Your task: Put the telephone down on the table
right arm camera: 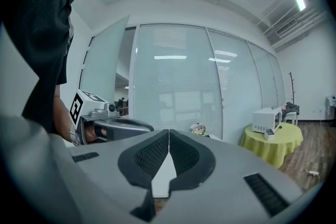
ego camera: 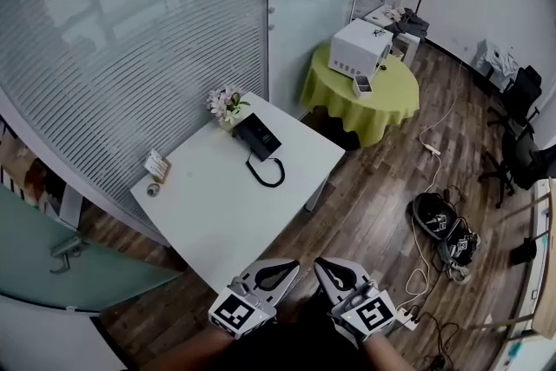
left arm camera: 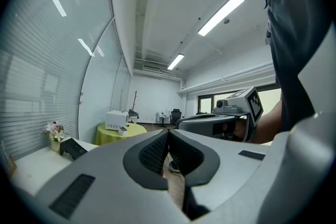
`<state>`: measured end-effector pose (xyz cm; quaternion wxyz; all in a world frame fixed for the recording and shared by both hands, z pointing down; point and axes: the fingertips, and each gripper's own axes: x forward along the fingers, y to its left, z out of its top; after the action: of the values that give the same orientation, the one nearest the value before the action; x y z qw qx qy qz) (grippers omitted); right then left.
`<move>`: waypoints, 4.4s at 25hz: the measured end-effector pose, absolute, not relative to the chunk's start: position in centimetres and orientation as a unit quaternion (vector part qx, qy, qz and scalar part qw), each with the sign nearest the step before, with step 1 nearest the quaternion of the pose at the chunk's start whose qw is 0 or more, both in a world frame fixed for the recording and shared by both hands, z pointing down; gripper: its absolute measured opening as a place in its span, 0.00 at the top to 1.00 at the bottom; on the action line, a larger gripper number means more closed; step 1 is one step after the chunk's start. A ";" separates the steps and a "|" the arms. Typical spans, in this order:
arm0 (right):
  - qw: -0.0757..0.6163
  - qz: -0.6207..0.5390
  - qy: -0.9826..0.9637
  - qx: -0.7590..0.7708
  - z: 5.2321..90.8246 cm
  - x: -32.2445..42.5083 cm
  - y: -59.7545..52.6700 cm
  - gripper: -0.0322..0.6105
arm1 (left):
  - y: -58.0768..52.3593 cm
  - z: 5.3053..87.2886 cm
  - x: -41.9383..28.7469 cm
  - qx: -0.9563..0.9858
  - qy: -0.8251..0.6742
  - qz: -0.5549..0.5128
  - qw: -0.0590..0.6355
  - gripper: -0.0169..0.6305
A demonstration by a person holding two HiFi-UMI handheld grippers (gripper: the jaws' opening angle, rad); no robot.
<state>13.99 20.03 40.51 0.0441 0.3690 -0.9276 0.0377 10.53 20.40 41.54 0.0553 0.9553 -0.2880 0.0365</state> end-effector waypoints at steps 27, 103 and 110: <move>0.036 0.063 -0.972 0.225 42.0 28.9 1.1 0.91 | 3.5 42.3 25.5 0.901 -0.419 0.093 0.071 0.96; 0.203 0.085 -0.969 -0.109 56.9 -2.7 -32.0 0.91 | -28.4 65.7 -6.2 0.689 -0.620 -0.072 0.369 0.93; 0.209 0.099 -0.968 -0.096 57.8 -1.8 -32.9 0.91 | -30.3 70.3 -7.4 0.665 -0.607 -0.081 0.428 0.76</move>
<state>-1.81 -32.93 57.79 0.2090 -0.0963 -0.9682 0.0985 -7.41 -30.27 70.33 0.4277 0.6654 -0.6065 -0.0806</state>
